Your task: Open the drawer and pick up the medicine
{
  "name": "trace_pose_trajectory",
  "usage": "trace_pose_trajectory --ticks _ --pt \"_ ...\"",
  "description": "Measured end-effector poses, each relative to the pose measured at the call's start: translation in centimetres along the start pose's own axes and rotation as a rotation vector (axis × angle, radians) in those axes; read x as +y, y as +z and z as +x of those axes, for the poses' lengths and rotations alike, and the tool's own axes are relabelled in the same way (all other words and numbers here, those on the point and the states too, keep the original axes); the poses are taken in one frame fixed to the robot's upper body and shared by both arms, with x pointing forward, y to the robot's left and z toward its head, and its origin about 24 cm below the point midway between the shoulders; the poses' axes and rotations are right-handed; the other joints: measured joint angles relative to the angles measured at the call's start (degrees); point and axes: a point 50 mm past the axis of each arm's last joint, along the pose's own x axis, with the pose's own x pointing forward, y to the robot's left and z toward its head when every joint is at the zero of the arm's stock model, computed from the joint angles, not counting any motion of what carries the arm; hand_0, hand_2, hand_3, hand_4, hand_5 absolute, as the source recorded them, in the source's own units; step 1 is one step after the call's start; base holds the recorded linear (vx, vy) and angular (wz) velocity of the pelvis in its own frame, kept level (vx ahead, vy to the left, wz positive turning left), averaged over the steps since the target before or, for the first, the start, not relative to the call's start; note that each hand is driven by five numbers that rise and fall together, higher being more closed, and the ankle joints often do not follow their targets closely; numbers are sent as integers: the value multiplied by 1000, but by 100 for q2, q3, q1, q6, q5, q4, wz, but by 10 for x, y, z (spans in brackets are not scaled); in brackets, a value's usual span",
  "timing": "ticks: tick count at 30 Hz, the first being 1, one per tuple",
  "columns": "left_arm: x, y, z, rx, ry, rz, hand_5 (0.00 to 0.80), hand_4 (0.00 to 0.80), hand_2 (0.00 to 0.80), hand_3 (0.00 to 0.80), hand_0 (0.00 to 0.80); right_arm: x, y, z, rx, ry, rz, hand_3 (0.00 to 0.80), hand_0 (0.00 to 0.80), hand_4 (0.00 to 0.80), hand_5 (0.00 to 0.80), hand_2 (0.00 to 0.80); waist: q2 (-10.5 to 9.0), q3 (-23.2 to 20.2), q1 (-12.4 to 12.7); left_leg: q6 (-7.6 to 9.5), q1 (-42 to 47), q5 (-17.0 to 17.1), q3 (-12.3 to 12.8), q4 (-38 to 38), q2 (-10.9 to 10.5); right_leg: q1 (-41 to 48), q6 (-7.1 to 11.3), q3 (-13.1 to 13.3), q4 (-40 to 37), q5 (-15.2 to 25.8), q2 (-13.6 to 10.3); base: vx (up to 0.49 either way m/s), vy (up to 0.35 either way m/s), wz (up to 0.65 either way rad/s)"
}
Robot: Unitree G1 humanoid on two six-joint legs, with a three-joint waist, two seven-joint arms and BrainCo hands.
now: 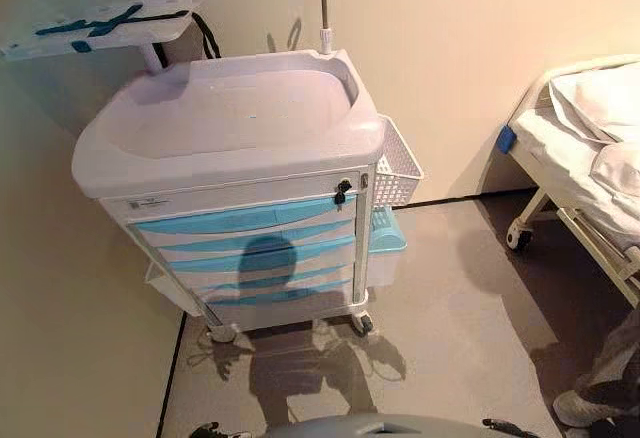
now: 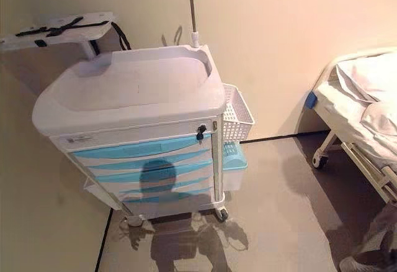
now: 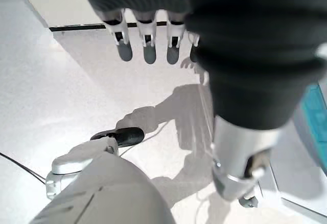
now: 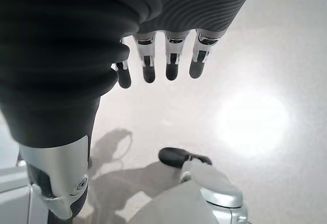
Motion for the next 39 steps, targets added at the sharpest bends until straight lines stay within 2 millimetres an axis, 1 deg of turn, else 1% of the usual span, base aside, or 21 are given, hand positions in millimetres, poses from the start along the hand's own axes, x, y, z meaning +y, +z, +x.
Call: trace_pose_trajectory --ticks 39 --pt "0 0 0 0 -1 0 0 0 0 0 0 0 0 0 0 1 0 0 0 0 0 0 -1 0 1 0 0 0 -1 0 1 1 0 -5 0 0 -1 0 0 0"
